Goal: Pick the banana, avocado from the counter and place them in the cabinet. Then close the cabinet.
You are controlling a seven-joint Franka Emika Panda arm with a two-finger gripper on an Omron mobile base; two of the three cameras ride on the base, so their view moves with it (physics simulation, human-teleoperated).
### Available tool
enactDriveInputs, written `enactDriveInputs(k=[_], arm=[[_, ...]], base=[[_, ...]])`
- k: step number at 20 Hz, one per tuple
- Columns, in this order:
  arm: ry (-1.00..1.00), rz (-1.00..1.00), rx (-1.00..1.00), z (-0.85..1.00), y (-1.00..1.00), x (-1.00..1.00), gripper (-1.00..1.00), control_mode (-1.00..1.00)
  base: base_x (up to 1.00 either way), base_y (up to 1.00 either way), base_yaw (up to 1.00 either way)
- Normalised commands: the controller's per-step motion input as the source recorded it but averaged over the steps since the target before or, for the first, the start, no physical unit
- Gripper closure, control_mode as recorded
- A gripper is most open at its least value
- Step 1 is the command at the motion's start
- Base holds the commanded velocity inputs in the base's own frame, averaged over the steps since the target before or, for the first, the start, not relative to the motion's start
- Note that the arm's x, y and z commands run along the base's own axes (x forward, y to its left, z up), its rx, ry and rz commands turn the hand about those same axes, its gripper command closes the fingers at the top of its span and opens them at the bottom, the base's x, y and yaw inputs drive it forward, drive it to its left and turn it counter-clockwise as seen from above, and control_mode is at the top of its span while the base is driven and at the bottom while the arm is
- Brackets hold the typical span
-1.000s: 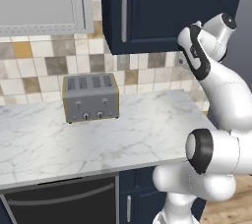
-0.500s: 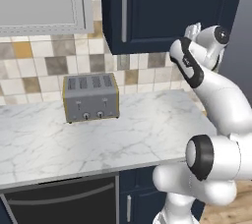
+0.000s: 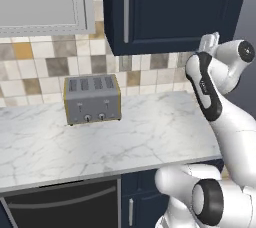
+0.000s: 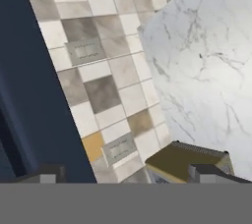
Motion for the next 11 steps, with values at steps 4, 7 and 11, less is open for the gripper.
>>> enactDriveInputs(k=[4, 7, 11], arm=[[0.00, -0.02, 0.00, 0.00, 0.19, -1.00, -1.00, -1.00], [0.06, -0.03, 0.00, 0.00, 0.27, -1.00, -1.00, -1.00], [0.12, -0.04, -0.05, 0.01, 0.39, -1.00, -1.00, -1.00]], base=[[0.00, 0.00, 0.00], [0.00, 0.00, 0.00], [0.00, 0.00, 0.00]])
